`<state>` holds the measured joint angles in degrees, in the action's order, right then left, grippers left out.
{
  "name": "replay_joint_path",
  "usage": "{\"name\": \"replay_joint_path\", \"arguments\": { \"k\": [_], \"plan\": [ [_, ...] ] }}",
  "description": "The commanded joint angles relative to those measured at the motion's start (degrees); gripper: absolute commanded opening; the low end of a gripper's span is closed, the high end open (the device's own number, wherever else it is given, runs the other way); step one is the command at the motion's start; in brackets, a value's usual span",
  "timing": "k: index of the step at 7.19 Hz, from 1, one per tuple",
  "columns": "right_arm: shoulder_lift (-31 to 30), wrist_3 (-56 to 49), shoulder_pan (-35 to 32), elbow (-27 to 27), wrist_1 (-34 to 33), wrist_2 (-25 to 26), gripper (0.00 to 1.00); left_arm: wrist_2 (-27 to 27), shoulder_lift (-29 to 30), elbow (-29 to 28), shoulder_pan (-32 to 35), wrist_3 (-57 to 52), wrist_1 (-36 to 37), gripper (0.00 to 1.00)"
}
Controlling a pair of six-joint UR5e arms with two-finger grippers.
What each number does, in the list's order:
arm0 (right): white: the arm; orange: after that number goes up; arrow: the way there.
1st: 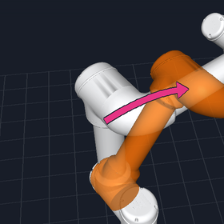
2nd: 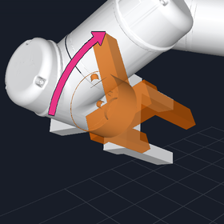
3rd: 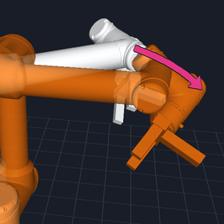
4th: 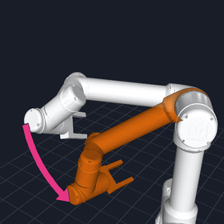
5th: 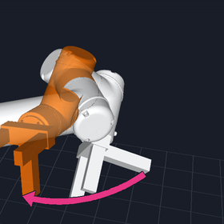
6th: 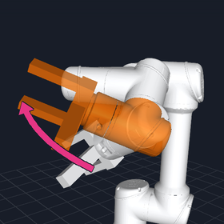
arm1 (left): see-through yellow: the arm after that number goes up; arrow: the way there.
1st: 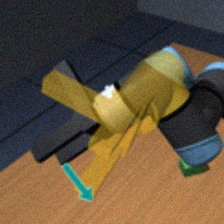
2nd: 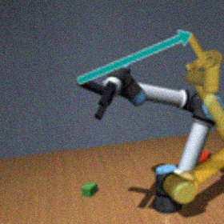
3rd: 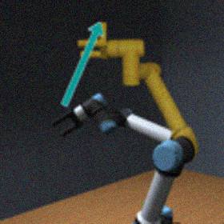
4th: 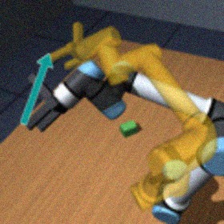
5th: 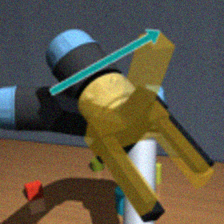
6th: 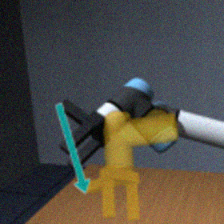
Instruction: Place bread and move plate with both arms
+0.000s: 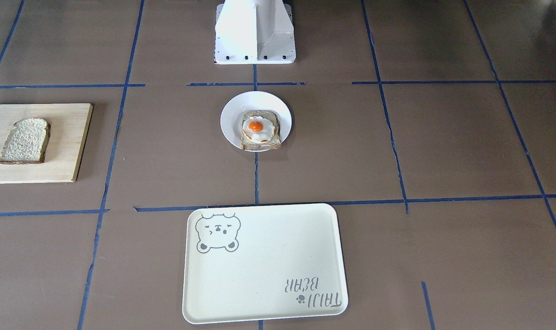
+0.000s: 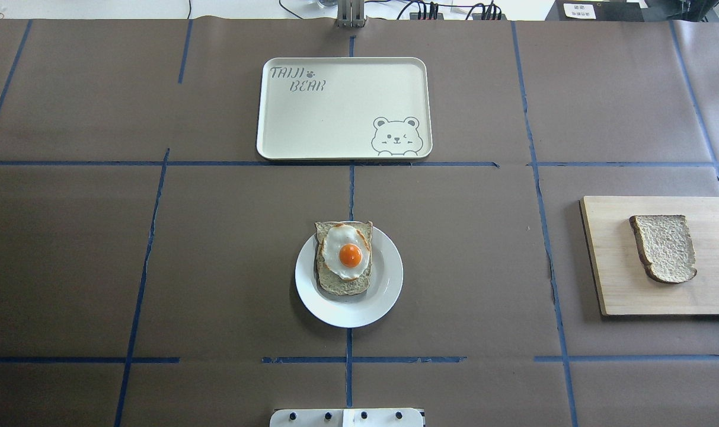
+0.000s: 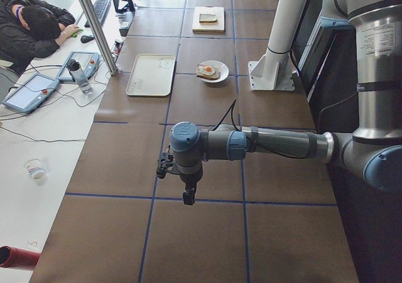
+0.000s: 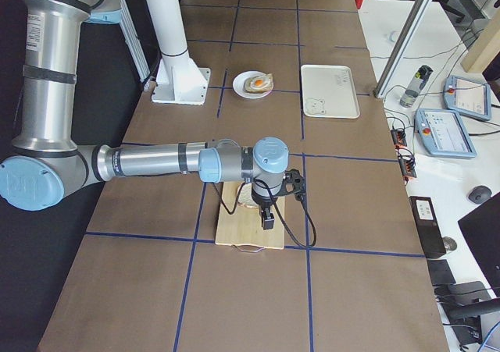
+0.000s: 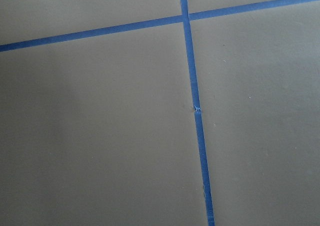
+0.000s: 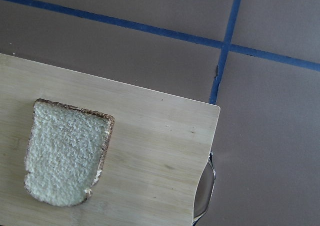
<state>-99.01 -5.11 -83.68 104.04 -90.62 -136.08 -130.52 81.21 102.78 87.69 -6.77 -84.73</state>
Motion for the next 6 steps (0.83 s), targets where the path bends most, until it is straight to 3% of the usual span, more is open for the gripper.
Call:
{"name": "replay_joint_path", "arguments": {
  "k": [1, 3, 4, 6],
  "plan": [
    [-1.61, 14.94, 5.43, -5.13, 17.62, -3.49, 1.00, 0.00, 0.09, -0.03, -0.06, 0.00, -0.09, 1.00],
    [-1.80, 37.69, 12.54, -15.31, 46.62, -2.88, 1.00, 0.00, 0.27, 0.06, -0.06, -0.09, -0.09, 1.00],
    [-1.80, 45.98, 16.32, -17.19, 55.02, -0.62, 0.99, 0.00, 0.44, 0.06, -0.15, 0.00, -0.09, 1.00],
    [-2.33, 48.70, 20.21, -17.20, 56.86, 1.77, 0.95, 0.00, 0.44, 0.06, -0.15, 0.00, -0.09, 1.00]
  ]
}}
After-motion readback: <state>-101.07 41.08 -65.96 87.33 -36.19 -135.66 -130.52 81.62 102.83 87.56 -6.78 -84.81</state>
